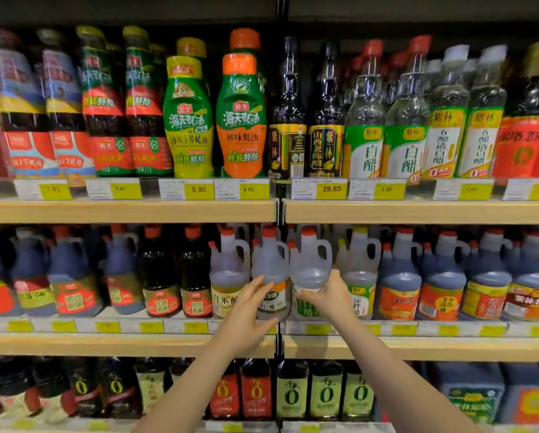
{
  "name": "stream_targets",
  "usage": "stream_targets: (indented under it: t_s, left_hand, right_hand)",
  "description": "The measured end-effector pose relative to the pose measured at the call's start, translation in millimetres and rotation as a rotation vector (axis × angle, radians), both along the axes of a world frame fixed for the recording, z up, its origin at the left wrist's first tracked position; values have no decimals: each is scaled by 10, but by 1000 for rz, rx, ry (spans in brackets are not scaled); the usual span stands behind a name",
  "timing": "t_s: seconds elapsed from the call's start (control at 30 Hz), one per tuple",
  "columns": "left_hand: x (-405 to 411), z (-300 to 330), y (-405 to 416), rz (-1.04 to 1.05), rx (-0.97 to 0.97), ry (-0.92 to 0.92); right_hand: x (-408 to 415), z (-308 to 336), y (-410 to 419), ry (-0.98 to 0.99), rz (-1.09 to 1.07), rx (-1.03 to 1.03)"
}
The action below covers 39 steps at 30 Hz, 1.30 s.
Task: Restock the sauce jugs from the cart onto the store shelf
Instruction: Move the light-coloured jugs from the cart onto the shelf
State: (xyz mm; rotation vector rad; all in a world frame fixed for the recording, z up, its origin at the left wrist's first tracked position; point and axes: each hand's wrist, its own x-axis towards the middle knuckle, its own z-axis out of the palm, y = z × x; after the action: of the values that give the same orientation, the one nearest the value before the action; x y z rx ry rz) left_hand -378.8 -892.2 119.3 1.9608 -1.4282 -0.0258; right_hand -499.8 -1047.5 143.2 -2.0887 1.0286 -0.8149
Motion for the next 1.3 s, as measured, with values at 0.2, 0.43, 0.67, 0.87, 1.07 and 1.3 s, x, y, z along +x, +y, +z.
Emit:
stream_targets:
  t_s: [0.2, 0.43, 0.67, 0.87, 1.07, 1.3]
  left_hand:
    - [-33, 23, 27, 4, 25, -5]
    - [-190, 124, -20, -33, 41, -22]
    - [-265, 87, -119, -41, 27, -35]
    - [-200, 66, -153, 140, -51, -122]
    - [-266, 128, -535, 405, 22, -195]
    - [-310, -37, -834, 569, -15, -141]
  right_hand:
    - [-37, 105, 10, 105, -25, 26]
    - [-233, 199, -59, 227, 49, -75]
    - [-402, 268, -44, 150, 7, -266]
    - [-371, 172, 218, 221, 87, -394]
    - [-198, 253, 88, 303, -15, -256]
    - [-47, 281, 75, 411, -49, -223]
